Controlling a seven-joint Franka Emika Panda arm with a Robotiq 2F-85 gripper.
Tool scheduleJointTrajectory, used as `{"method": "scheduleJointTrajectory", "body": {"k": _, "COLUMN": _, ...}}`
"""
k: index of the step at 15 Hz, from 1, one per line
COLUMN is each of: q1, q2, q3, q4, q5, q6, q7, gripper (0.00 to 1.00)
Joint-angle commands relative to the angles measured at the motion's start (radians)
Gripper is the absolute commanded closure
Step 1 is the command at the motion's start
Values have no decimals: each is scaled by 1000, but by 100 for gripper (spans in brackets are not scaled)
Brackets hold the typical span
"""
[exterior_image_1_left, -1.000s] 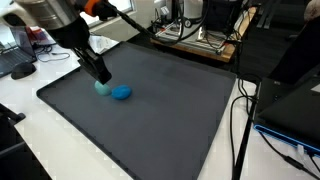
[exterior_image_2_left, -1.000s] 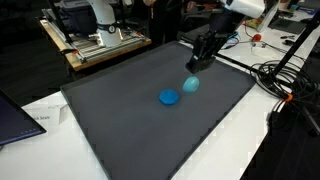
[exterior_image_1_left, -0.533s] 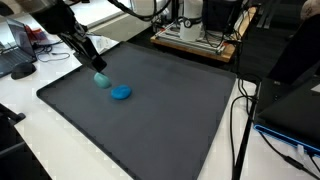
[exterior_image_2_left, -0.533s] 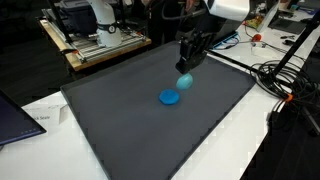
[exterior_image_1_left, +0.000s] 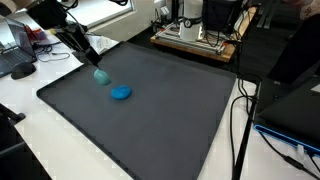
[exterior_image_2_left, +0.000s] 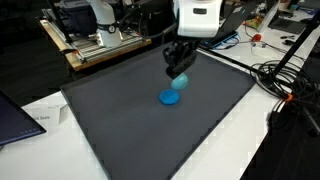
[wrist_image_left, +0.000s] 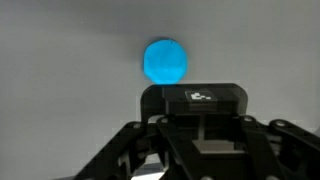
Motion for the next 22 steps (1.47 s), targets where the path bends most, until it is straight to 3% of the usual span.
{"method": "scheduleJointTrajectory", "body": {"k": 1, "q1": -71, "q2": -12, "q3": 39, "q4": -36, "q5": 87, "q6": 6, "q7": -75, "gripper": 78}}
{"method": "scheduleJointTrajectory", "body": {"k": 9, "q1": -175, "q2": 19, "q3": 71, "q4": -97, "q5": 217, "q6": 88, "q7": -184, "gripper": 78}}
{"method": "scheduleJointTrajectory", "body": {"k": 19, "q1": -266, "q2": 10, "q3": 101, "q4": -273, "q5": 360, "q6": 271, "q7": -303, "gripper": 78}}
{"method": "scheduleJointTrajectory", "body": {"k": 21, "q1": -280, "q2": 6, "q3": 105, "q4": -308, "q5": 383, "q6": 290, "q7": -328, "gripper": 78}}
{"method": "scheduleJointTrajectory", "body": {"k": 22, "q1": -299, "q2": 3, "q3": 123, "q4": -313, "q5": 407, "q6": 239, "q7": -348, "gripper": 78}}
